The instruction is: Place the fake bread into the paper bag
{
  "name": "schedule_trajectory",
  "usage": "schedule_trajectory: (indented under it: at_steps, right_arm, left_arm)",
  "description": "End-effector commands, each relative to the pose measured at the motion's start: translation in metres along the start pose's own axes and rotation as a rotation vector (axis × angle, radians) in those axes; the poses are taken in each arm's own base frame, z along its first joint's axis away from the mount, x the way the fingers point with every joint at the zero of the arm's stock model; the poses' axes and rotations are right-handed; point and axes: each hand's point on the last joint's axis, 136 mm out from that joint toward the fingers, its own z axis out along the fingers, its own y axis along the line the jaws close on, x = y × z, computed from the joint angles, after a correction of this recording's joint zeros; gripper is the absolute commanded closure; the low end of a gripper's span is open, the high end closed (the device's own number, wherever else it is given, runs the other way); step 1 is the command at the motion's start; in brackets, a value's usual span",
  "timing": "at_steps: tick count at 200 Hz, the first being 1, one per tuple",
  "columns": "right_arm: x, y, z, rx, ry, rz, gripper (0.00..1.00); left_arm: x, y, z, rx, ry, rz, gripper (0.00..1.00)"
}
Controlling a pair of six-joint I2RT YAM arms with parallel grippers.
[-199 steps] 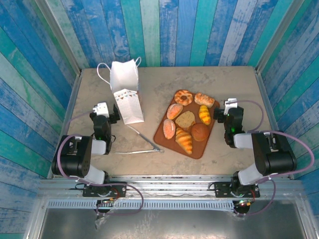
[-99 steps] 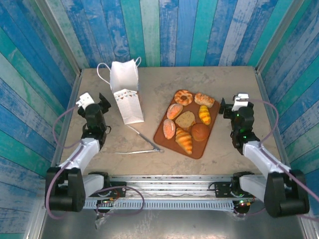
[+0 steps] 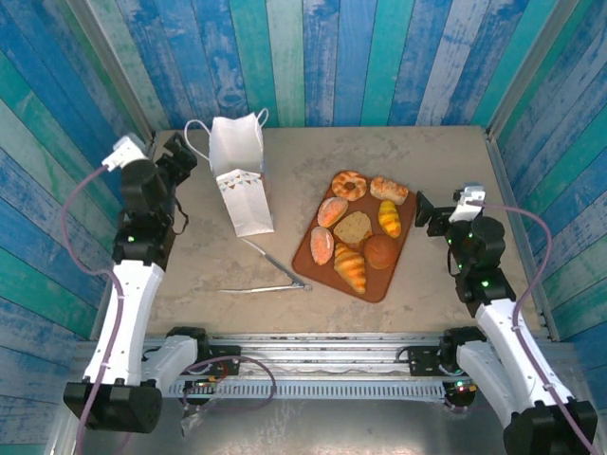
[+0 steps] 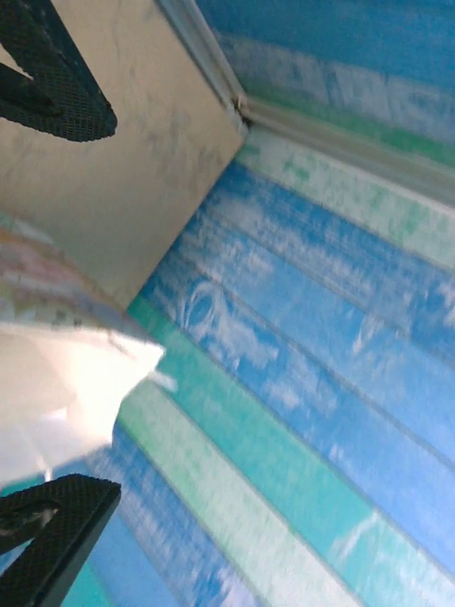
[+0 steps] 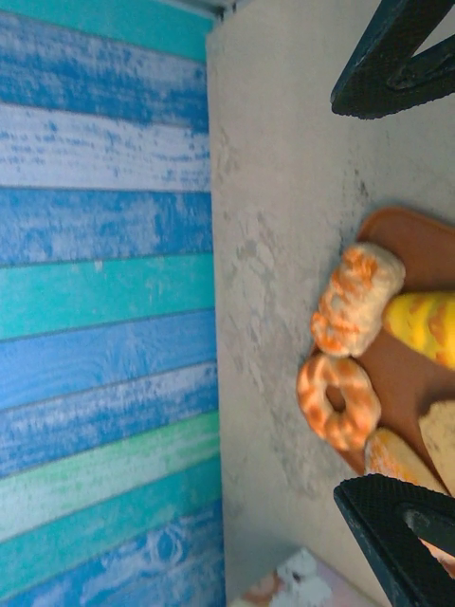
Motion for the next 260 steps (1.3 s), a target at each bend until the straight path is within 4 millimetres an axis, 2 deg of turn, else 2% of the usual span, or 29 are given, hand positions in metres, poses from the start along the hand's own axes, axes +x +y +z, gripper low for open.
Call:
schedule_trajectory:
  at_steps: [1, 11, 34, 58, 66, 84, 114, 139, 148, 181, 194, 196, 201, 232, 260]
  right_arm:
    - [-0.01, 0.024, -0.002, -0.124, 0.035, 0.046, 0.0]
    - [-0.011, 0.032, 0.0, -0.164, 0.057, 0.043, 0.0]
    - [-0.011, 0.051, 0.004, -0.249, 0.093, 0.036, 0.0]
    - [-0.008, 0.066, 0.004, -0.283, 0.102, 0.013, 0.0]
    - [-0.007, 0.069, 0.004, -0.285, 0.102, 0.0, 0.0]
    - [-0.004, 0.077, 0.003, -0.3, 0.109, -0.031, 0.0]
    - [-0.005, 0.095, 0.001, -0.355, 0.137, -0.116, 0.0]
    - [-0.002, 0.115, -0.005, -0.433, 0.183, -0.207, 0.0]
    - [0.001, 0.125, -0.008, -0.474, 0.194, -0.246, 0.0]
    - [0.031, 0.184, -0.035, -0.767, 0.183, -0.452, 0.0]
    - [0.043, 0.199, -0.042, -0.834, 0.184, -0.526, 0.0]
    - [0.047, 0.209, -0.048, -0.872, 0.184, -0.546, 0.0]
    - [0.052, 0.216, -0.052, -0.9, 0.19, -0.57, 0.0]
    - [0.075, 0.242, -0.056, -0.974, 0.243, -0.649, 0.0]
    - [0.101, 0.265, -0.056, -1.023, 0.3, -0.705, 0.0]
  left_arm:
    - [0.051, -0.019, 0.007, 0.097, 0.302, 0.063, 0.03]
    - [0.059, -0.024, 0.014, 0.119, 0.353, 0.083, 0.0]
    - [0.078, -0.023, 0.034, 0.106, 0.447, 0.123, 0.0]
    - [0.087, -0.011, 0.046, 0.047, 0.463, 0.147, 0.01]
    - [0.099, -0.003, 0.055, 0.021, 0.491, 0.154, 0.02]
    - [0.11, -0.002, 0.061, 0.03, 0.52, 0.155, 0.07]
    - [0.121, 0.0, 0.07, 0.029, 0.563, 0.176, 0.24]
    - [0.123, 0.003, 0.075, 0.015, 0.577, 0.203, 0.28]
    - [0.124, 0.005, 0.076, 0.008, 0.582, 0.22, 0.32]
    - [0.131, 0.005, 0.081, 0.015, 0.62, 0.246, 0.52]
    - [0.135, 0.005, 0.083, 0.023, 0.63, 0.245, 0.61]
    - [0.135, 0.005, 0.083, 0.024, 0.631, 0.245, 0.62]
    - [0.135, 0.004, 0.083, 0.026, 0.629, 0.246, 0.66]
    - [0.131, 0.001, 0.086, 0.037, 0.616, 0.25, 0.87]
    - [0.129, -0.003, 0.087, 0.053, 0.612, 0.251, 0.94]
